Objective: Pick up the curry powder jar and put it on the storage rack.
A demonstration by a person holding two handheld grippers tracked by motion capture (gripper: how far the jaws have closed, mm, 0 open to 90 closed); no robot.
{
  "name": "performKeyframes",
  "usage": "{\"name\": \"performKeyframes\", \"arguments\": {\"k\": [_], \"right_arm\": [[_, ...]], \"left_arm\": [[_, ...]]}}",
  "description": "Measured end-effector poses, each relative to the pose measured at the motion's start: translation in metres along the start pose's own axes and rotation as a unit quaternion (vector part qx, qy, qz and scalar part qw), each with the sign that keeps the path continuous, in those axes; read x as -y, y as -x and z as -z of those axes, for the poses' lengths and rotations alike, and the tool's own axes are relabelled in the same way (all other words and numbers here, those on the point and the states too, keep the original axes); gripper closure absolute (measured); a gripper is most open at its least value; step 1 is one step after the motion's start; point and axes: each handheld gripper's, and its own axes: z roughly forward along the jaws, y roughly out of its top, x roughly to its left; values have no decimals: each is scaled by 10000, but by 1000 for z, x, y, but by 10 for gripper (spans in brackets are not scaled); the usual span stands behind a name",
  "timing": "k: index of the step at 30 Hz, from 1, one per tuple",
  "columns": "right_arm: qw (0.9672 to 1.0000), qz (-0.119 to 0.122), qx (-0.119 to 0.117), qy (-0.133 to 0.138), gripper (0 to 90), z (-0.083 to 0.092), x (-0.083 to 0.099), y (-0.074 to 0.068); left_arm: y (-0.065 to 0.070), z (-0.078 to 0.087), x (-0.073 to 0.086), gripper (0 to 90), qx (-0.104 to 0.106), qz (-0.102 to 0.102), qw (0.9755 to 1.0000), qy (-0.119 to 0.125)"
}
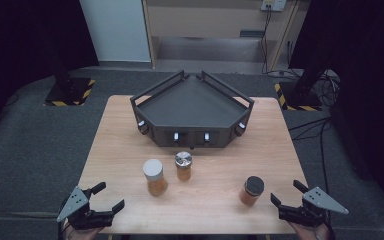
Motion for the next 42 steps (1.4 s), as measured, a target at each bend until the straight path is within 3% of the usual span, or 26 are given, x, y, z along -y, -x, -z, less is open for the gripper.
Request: {"name": "performKeyframes", "arguments": {"k": [18, 34, 42], "right_arm": [[10000, -19, -52, -8, 59, -1, 0, 2], [10000, -44, -59, 3, 61, -1, 1, 2], [10000, -38, -61, -1, 62, -1, 1, 2]], "left_arm": [[7, 2, -15, 34, -91, -47, 9999, -72], [3, -6, -48, 35, 31, -129, 9997, -202], [-3, -14, -62, 32, 187, -166, 9992, -307]]}}
